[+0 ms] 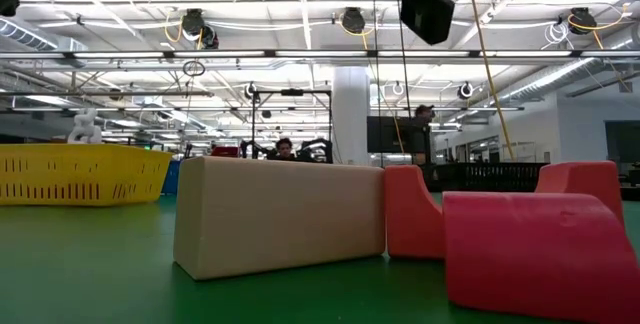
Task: Sort & place blocks by color
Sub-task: Put the right orange block into the green bin, then put the brown block into the blue bin
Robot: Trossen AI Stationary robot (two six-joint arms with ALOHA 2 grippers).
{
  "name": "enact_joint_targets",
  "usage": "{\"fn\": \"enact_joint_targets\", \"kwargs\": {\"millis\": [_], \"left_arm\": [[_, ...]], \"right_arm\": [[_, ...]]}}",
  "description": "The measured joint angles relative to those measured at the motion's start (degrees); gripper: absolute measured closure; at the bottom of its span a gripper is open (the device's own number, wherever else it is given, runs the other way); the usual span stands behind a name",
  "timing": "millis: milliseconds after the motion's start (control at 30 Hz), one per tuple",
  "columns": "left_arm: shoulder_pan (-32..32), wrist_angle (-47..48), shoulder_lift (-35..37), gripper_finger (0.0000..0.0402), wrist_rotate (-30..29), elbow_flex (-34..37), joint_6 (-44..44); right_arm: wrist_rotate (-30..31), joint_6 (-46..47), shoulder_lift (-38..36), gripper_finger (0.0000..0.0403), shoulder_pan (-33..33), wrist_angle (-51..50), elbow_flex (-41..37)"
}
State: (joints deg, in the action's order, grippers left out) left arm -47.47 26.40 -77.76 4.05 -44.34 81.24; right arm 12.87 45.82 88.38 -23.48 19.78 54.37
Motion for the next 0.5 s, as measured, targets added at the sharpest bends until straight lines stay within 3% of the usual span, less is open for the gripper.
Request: {"fn": "enact_joint_targets", "kwargs": {"millis": [133,267,367,500], "left_arm": [[-0.2,-0.1,-0.6,0.0135,-0.1,0.0,-0.1],[-0.2,-1.1,-0.6,0.007,-0.1,0.0,-0.1],[-0.2,-3.5,-0.6,0.0051,-0.1,0.0,-0.4],[-0.2,-8.0,-0.6,0.0059,0.0,0.0,-0.4]], "right_arm": [[2.9,-1.3,0.0,0.0188,-1.6,0.5,0.0],[3.6,-2.0,0.0,0.0188,-2.1,0.8,0.0],[3.6,-1.8,0.0,0.0188,-2.1,1.2,0.0],[3.0,-1.8,0.0,0.0188,-1.7,1.9,0.0]]}}
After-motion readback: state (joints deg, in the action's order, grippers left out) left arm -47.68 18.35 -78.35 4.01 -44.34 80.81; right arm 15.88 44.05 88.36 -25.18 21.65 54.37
